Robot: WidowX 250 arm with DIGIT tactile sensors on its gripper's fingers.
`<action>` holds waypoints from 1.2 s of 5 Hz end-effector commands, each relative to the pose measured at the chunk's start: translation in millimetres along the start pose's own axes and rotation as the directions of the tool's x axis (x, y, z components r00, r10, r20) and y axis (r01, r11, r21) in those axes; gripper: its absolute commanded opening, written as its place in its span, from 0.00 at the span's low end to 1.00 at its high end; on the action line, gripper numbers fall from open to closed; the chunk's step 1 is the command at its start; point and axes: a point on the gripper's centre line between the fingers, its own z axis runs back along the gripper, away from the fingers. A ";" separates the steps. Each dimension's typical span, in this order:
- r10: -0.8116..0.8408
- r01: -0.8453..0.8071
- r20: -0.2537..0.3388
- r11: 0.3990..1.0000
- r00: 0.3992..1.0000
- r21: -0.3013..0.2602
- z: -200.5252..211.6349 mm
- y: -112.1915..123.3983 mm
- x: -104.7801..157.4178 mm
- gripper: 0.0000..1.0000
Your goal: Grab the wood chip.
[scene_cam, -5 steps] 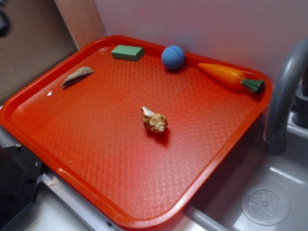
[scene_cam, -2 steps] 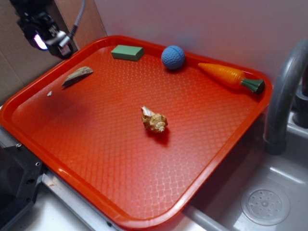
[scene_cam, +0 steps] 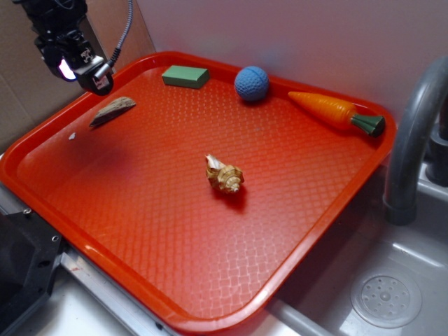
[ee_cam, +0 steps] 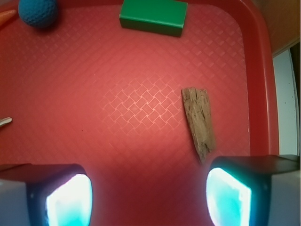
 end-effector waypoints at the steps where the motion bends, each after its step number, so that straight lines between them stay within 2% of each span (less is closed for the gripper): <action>1: -0.022 0.022 0.033 1.000 0.999 0.011 7.3 -0.2 4.6 1.00; 2: -0.009 0.006 0.058 0.998 0.998 0.064 -37.8 21.9 19.2 1.00; 3: -0.003 0.001 0.016 0.997 1.000 0.075 -63.9 35.0 25.9 1.00; 4: 0.009 -0.009 -0.009 0.995 1.000 0.099 -78.5 44.8 26.9 1.00; 5: 0.001 -0.002 0.006 0.994 1.000 0.112 -76.7 44.3 25.3 1.00; 6: 0.021 -0.022 0.009 0.992 1.000 0.122 -79.2 43.6 25.2 0.00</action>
